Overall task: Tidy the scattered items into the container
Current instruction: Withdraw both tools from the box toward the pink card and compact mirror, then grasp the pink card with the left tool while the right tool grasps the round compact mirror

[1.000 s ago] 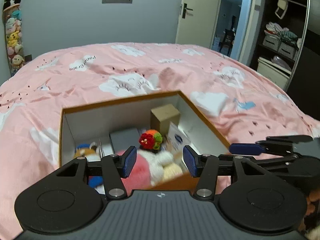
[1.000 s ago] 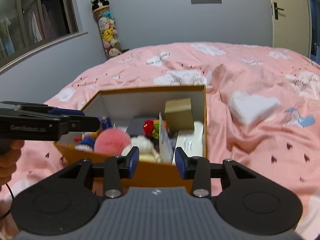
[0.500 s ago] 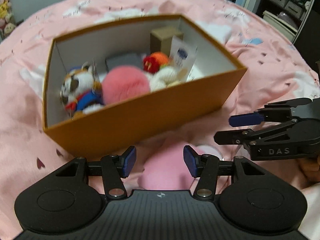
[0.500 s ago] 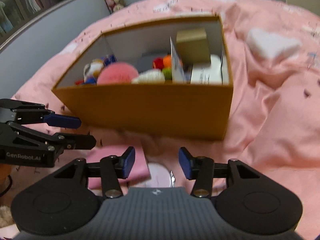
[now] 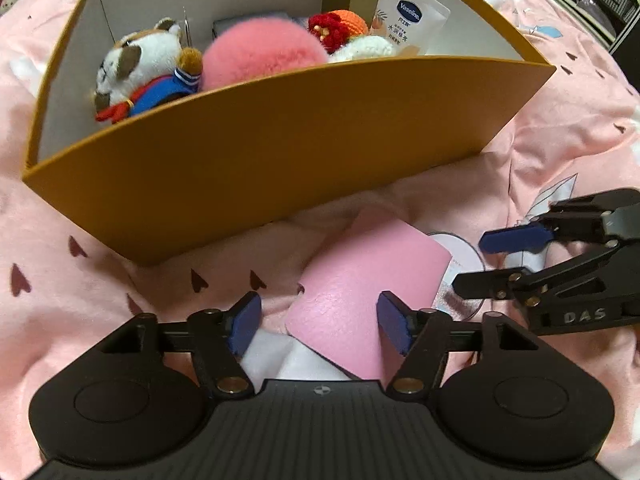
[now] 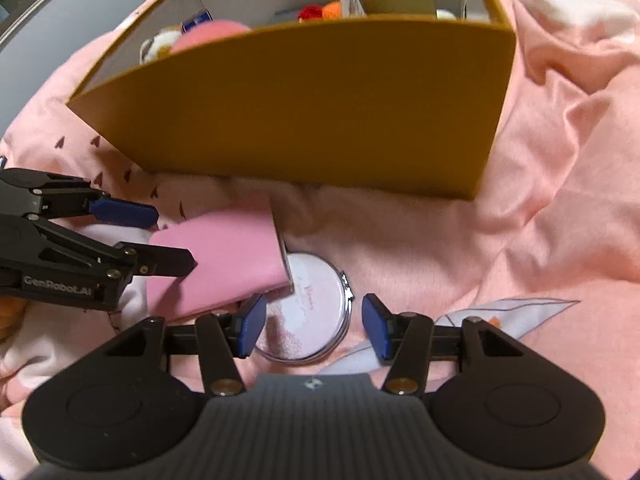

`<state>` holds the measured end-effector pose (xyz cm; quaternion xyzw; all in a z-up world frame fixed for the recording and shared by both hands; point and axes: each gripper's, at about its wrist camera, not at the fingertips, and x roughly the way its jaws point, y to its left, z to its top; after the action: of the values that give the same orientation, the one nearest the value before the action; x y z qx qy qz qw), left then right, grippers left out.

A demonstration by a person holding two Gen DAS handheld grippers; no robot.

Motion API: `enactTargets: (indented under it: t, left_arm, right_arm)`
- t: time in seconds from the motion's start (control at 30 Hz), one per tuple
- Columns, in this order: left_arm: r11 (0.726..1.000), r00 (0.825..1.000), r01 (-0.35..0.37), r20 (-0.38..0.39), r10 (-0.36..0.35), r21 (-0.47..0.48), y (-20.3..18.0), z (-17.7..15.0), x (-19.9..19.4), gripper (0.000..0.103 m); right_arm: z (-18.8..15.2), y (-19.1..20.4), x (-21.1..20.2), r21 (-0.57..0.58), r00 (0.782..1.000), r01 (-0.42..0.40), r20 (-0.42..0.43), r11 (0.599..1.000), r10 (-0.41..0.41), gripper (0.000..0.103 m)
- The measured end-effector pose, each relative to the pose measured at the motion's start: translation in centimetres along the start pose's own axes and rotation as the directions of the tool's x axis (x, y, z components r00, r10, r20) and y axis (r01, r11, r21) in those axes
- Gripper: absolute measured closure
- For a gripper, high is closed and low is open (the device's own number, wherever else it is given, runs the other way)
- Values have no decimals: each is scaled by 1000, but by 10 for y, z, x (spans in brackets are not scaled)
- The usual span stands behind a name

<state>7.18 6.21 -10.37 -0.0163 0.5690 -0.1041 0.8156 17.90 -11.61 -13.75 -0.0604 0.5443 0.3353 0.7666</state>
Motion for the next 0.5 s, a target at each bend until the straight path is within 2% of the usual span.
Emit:
enactTargets:
  t: [0.23, 0.37, 0.5]
  left_arm:
    - [995, 996, 80, -27, -82, -68, 12, 2, 14, 13]
    - [981, 987, 148, -43, -154, -129, 21, 5, 24, 12]
    - [971, 982, 175, -46, -185, -162, 23, 7, 33, 11]
  right_arm:
    - [0, -3, 19, -3, 999, -15, -43, 1000, 15, 46]
    - [3, -3, 25, 1, 998, -32, -52, 1000, 32, 44]
    - [6, 1, 31, -15, 997, -43, -68, 999, 42, 39]
